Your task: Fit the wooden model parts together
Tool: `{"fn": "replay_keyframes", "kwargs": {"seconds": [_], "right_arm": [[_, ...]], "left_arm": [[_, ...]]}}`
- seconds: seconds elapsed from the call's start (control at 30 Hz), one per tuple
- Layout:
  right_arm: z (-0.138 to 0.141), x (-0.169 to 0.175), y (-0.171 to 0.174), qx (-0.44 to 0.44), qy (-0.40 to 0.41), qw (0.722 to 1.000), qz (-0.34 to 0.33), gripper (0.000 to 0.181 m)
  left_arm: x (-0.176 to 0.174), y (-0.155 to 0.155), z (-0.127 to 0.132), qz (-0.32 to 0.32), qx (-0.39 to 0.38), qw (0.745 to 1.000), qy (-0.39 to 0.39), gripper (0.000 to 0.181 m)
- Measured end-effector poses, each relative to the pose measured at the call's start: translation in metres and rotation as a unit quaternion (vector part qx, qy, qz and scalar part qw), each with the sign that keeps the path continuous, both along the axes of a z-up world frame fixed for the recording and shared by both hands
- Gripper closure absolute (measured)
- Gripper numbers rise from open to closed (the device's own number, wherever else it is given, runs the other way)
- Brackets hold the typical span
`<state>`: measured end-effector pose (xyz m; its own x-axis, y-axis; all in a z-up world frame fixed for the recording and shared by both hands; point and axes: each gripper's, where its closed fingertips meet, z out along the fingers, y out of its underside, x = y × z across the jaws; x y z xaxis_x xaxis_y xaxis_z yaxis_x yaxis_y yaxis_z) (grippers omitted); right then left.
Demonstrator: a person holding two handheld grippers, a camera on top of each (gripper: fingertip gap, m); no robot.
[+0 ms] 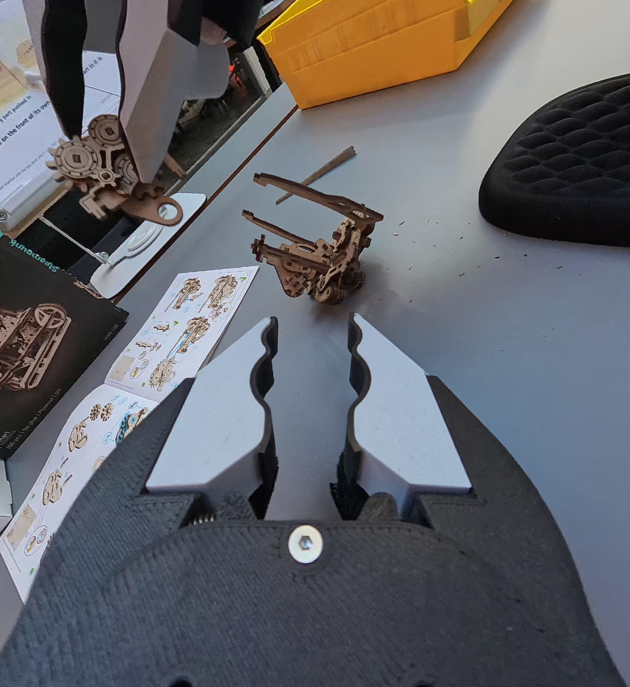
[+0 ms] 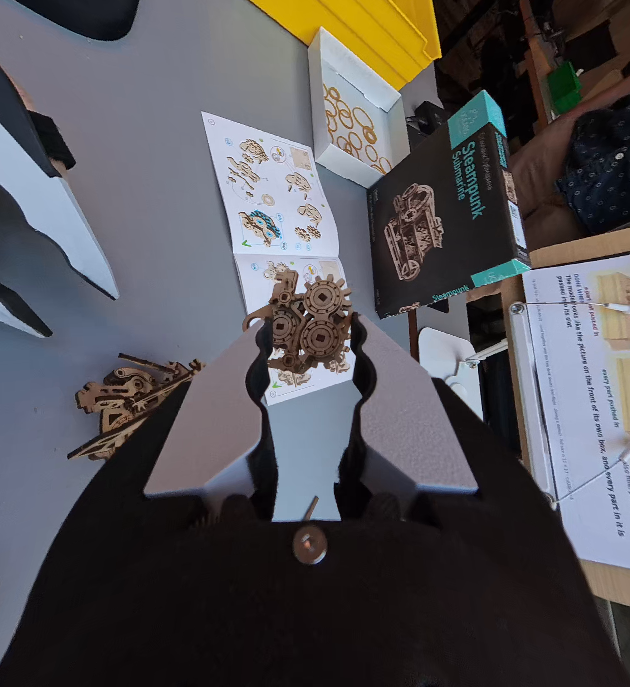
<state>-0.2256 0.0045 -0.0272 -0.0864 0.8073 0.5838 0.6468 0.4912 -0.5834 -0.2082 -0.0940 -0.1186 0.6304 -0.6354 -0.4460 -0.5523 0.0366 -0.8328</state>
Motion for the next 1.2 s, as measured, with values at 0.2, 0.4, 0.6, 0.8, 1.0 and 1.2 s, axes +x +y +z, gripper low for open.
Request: {"fn": "replay_keyframes", "kwargs": {"seconds": [0.2, 0.4, 0.6, 0.8, 1.0, 1.2], "right_arm": [[-0.006, -0.009, -0.011, -0.015, 0.0, 0.999, 0.033, 0.139], [-0.002, -0.008, -0.016, -0.023, 0.009, 0.999, 0.038, 0.139], [-0.003, -0.003, -0.026, -0.027, 0.018, 0.999, 0.039, 0.139], [0.002, 0.003, -0.048, -0.025, 0.05, 0.998, 0.038, 0.139], [0.005, 0.007, -0.061, -0.043, 0.08, 0.995, 0.034, 0.139], [0.005, 0.012, -0.067, -0.055, 0.093, 0.994, 0.032, 0.139]], "left_arm": [[0.0, 0.0, 0.0, -0.001, -0.001, 1.0, 0.001, 0.146], [-0.002, 0.001, 0.002, 0.003, -0.005, 1.0, -0.01, 0.147], [-0.011, 0.01, 0.015, 0.032, -0.043, 0.994, -0.1, 0.159], [-0.004, 0.013, 0.041, 0.007, -0.134, 0.947, -0.292, 0.161], [0.001, 0.017, 0.053, -0.012, -0.165, 0.91, -0.379, 0.161], [0.011, 0.016, 0.062, -0.048, -0.188, 0.886, -0.421, 0.168]]}}
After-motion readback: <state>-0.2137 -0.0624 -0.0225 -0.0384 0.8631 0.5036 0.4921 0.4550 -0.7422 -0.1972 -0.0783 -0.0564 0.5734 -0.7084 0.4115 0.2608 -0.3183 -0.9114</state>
